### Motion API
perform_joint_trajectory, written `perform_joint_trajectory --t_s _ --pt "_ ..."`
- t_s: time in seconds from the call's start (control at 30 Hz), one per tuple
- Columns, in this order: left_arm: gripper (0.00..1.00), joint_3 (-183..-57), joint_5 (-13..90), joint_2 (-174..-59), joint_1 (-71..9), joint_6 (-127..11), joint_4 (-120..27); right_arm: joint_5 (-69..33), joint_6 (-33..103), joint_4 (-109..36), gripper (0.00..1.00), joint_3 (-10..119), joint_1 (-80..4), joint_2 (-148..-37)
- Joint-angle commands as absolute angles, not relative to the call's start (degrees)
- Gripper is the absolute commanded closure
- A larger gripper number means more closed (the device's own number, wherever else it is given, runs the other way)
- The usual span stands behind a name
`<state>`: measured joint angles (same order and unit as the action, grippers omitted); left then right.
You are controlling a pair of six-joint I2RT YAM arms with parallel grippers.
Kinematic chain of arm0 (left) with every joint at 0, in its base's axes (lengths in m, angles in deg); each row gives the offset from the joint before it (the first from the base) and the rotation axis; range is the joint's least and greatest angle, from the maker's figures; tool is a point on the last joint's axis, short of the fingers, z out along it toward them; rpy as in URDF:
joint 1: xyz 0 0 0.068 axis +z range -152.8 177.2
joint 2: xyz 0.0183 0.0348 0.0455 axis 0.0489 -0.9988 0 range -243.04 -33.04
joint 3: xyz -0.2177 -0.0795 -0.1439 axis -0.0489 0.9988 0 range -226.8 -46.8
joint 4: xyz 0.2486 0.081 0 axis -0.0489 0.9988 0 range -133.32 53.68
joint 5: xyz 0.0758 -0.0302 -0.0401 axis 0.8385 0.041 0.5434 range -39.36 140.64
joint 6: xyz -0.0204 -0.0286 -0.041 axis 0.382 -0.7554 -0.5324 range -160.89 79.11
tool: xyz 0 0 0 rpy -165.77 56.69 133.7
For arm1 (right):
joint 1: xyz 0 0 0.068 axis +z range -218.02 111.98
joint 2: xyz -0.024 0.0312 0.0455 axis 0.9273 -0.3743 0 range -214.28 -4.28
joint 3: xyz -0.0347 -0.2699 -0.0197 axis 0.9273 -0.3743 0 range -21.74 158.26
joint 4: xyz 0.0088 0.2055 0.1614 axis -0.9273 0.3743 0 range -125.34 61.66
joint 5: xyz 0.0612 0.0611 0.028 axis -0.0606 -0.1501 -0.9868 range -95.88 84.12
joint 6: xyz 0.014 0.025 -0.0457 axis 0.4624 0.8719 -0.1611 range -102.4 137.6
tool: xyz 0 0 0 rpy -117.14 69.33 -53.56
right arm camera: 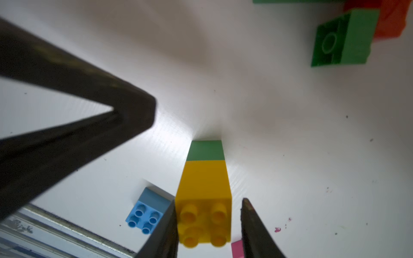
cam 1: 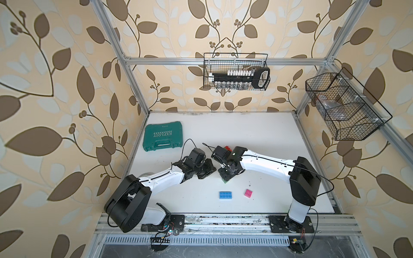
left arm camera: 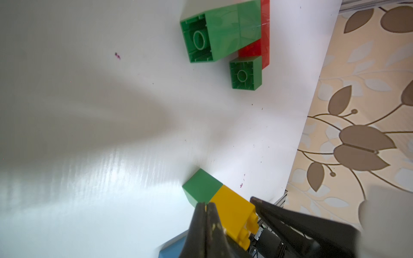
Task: Assemble the letter r with lego
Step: Assemble the lego brick with the lego brick, then pick up the lego brick from the center of the board.
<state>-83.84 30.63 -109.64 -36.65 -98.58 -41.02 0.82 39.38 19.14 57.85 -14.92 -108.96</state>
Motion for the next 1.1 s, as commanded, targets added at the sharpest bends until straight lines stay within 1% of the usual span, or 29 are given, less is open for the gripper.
perform_joint_trajectory --t_s 0.0,0.1,0.2,0.27,0.37,0.43,0.47,0.5,0.57,0.63,0.73,0.87,1.07 --pt "1.0 -87.1 34.5 -106.6 -37.2 -94.6 -35.7 1.9 39.0 24.2 0.47 60.6 -15.8 -108.4" --pt "1.0 -87.3 35.7 -105.1 -37.2 -93.6 -33.3 1.5 39.0 24.4 0.4 61.5 -16.6 -106.3" --pt "0.98 -86.9 37.0 -102.7 -37.1 -93.0 -31.0 1.1 38.2 23.2 0.38 60.1 -17.0 -102.5" --pt "0.92 -86.2 38.2 -100.5 -37.1 -92.9 -29.3 -1.1 36.3 20.4 0.38 57.3 -17.0 -98.9" --pt "0.71 -85.5 40.5 -96.1 -37.1 -92.4 -25.9 -7.7 30.1 14.9 0.4 51.7 -16.0 -93.9" --pt "0.46 -85.0 42.0 -92.9 -37.1 -92.0 -23.4 -11.7 24.6 12.8 0.41 48.7 -13.2 -92.2" --pt "0.38 -84.9 42.6 -91.6 -37.0 -91.7 -22.3 -13.0 22.6 12.4 0.41 47.8 -11.7 -92.3" --pt "0.31 -84.8 43.4 -90.1 -36.9 -91.4 -21.0 -13.0 20.7 12.5 0.4 47.1 -10.0 -93.0" --pt "0.24 -84.8 44.8 -87.6 -36.9 -90.8 -18.5 -12.2 18.5 13.2 0.39 46.7 -6.9 -95.6" --pt "0.2 -84.8 46.2 -85.1 -36.8 -90.3 -16.0 -8.2 16.7 14.9 0.37 47.8 -2.7 -99.7" --pt "0.18 -84.4 48.0 -81.6 -36.8 -90.3 -13.5 -1.8 14.5 15.4 0.34 49.3 2.2 -105.5" --pt "0.17 -84.3 49.9 -77.3 -36.8 -90.3 -10.9 1.9 14.5 13.2 0.33 50.3 3.6 -109.7" --pt "0.15 -84.7 52.5 -72.4 -36.9 -87.9 -7.9 4.6 15.2 10.6 0.31 50.5 3.6 -108.3"
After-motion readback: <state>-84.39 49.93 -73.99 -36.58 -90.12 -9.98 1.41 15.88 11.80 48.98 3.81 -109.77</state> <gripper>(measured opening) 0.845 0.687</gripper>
